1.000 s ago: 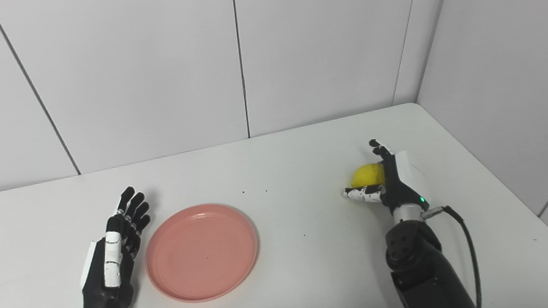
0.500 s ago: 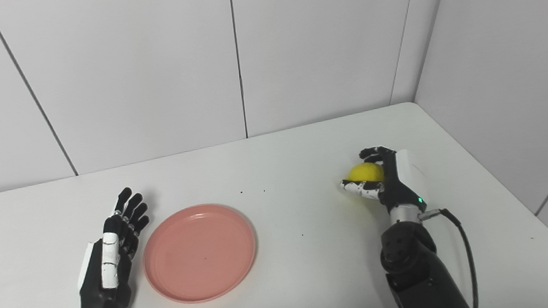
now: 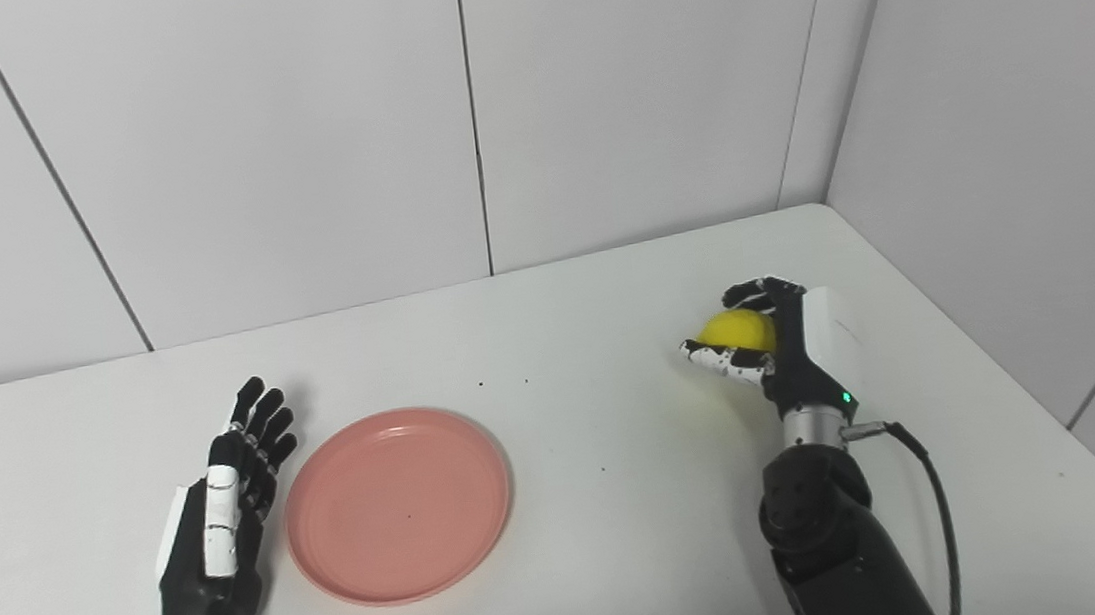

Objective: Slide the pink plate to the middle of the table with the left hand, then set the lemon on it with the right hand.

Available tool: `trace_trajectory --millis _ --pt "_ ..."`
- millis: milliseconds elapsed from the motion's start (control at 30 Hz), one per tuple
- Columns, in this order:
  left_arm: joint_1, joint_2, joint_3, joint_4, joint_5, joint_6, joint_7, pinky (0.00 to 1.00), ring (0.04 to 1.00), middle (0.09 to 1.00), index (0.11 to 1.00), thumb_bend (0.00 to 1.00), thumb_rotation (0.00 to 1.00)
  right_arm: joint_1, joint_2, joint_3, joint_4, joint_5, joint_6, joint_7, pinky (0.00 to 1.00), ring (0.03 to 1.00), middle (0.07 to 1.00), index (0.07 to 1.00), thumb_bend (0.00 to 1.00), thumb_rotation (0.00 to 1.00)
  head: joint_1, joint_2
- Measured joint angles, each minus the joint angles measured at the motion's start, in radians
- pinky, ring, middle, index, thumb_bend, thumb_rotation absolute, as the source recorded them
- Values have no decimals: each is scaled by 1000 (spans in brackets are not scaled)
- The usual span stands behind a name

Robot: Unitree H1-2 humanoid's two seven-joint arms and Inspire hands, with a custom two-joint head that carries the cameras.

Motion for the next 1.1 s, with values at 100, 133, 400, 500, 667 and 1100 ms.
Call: trace_trajectory --millis 100,133,400,500,667,1100 --pt "1 -5 0 0 9 0 5 946 951 957 949 664 1000 3 5 -1 -8 4 -42 -17 313 414 514 511 493 0 47 -3" --pt "1 -7 -1 0 11 0 6 952 953 958 950 671 1000 6 7 -1 -14 8 -61 -18 351 446 488 496 498 0 76 -9" --pt "9 -50 -17 -1 54 1 37 975 969 970 963 657 1000 31 21 64 -159 19 -136 33 131 443 425 509 515 0 153 -8" --pt "11 -58 -18 -3 56 5 46 984 972 974 972 653 1000 33 26 103 -186 19 -153 64 152 443 466 493 517 0 166 -5" --pt "22 -66 -16 -19 75 41 75 994 977 982 978 630 1000 39 64 148 -241 25 -156 125 167 443 490 479 517 0 235 5" --pt "29 -88 -14 -25 95 59 118 1000 990 982 976 605 1000 -26 142 259 -249 26 -190 213 124 443 427 504 514 0 353 17"
